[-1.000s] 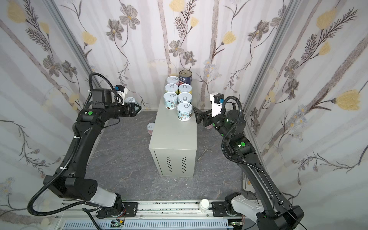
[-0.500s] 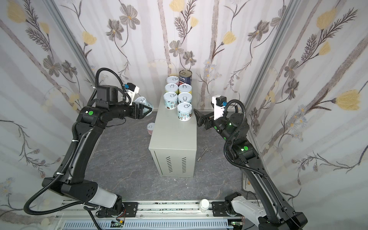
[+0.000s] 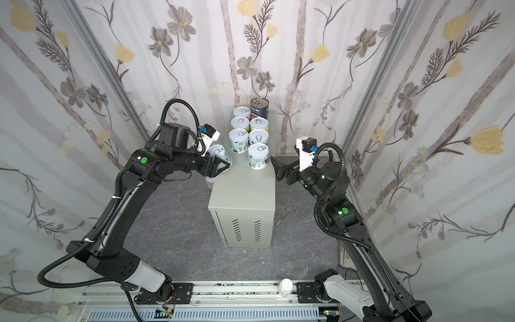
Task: Place and organize the canned foods onto the counter
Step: 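Lower the light-blue can onto the cabinet top in front of the group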
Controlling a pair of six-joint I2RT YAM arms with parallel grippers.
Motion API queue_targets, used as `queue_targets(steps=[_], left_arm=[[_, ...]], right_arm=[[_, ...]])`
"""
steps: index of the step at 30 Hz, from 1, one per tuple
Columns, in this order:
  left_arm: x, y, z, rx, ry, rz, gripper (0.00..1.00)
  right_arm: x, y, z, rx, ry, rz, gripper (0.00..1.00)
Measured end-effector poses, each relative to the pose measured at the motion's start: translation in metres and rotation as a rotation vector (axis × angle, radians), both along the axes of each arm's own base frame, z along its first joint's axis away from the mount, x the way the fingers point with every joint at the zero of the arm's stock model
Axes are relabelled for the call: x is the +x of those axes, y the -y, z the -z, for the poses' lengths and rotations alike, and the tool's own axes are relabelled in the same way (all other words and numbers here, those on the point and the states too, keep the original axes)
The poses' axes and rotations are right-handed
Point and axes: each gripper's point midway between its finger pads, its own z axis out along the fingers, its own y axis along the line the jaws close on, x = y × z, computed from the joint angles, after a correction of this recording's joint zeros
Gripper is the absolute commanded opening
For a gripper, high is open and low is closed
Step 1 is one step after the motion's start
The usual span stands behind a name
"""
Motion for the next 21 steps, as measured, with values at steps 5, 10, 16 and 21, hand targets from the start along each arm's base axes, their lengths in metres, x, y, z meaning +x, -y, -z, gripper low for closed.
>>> queue_targets(steps=[5, 10, 16, 21], left_arm=[[0.009, 0.017, 0.005, 0.031, 0.012, 0.022, 0.60], [0.014, 0.028, 0.014, 0.082, 0.026, 0.033, 0.66], [0.020, 0.033, 0.015, 0.105, 0.043, 0.014, 0.69], [0.021, 0.034, 0.016, 0.119, 0.053, 0.001, 0.76]], right_arm=[[-0.004, 0.001, 0.002, 0.001, 0.002, -0.004, 1.00], [-0.008, 0.000, 0.007, 0.001, -0.004, -0.019, 1.00], [-0.010, 0.001, 0.008, 0.001, -0.003, -0.019, 1.00], [-0.011, -0.001, 0.010, -0.005, -0.005, -0.028, 1.00]])
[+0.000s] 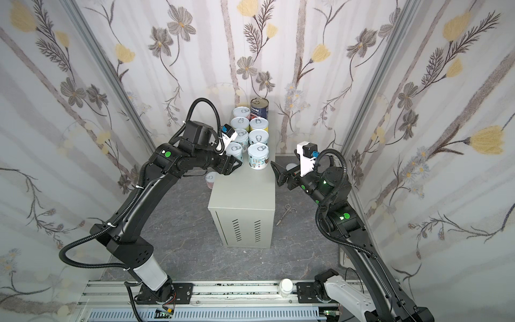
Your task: Place and organize the canned foods onto the counter
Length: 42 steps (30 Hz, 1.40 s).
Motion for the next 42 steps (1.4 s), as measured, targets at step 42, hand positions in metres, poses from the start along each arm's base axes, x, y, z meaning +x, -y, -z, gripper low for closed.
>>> queue_targets(steps=[42], left_arm=[[-0.039, -0.070, -0.031, -0.187, 0.364, -0.019, 0.68]], right_arm=[[0.001, -0.036, 0.013, -0.045, 0.058, -0.181, 1.00]])
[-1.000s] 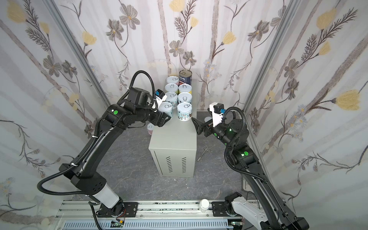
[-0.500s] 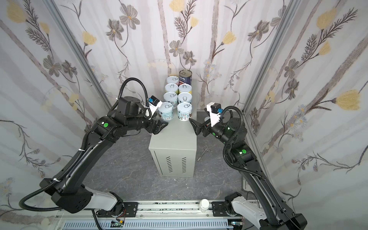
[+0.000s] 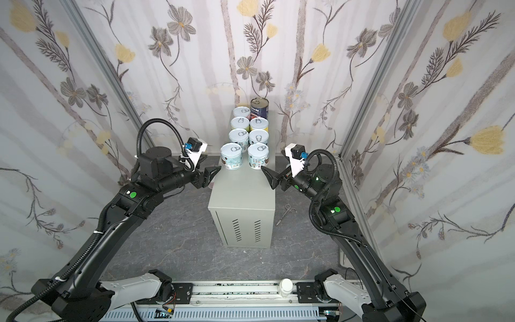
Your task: Place and organize the canned foods onto the counter
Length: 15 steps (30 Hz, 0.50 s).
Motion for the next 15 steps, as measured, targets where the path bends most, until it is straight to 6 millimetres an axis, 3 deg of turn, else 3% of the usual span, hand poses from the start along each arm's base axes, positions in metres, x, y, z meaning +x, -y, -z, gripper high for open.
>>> queue_targets(steps=[5, 15], left_arm=[[0.005, -0.001, 0.001, -0.045, 0.035, 0.047, 0.62], [-0.004, 0.017, -0.014, -0.111, 0.112, 0.190, 0.60]], right_arm=[[0.002, -0.004, 0.006, -0.009, -0.001, -0.012, 1.00], [0.011, -0.012, 0.016, -0.020, -0.021, -0.018, 0.99]])
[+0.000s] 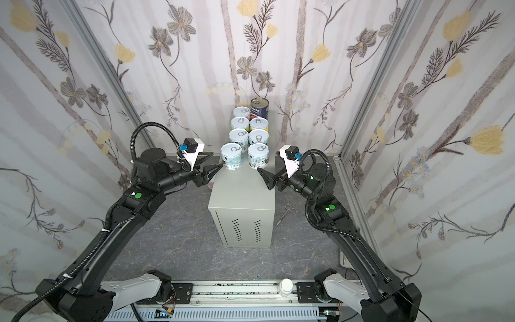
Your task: Place and organize the canned foods onto the counter
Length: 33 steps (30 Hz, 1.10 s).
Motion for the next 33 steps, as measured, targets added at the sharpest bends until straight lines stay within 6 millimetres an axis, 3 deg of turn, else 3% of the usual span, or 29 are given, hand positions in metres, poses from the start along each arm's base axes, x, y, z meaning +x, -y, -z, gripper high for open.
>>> queue_targets(steps=[4, 15, 33], left_arm=[[-0.001, 0.005, -0.003, -0.014, 0.016, 0.036, 0.57], [0.003, 0.014, 0.011, -0.019, -0.025, 0.079, 0.54], [0.016, 0.023, 0.025, -0.033, -0.074, 0.096, 0.49]], right_arm=[[0.006, -0.001, 0.002, 0.006, -0.017, 0.008, 0.99], [0.016, -0.004, 0.003, 0.017, -0.024, 0.021, 0.99], [0.020, -0.006, 0.003, 0.017, -0.023, 0.018, 0.99]])
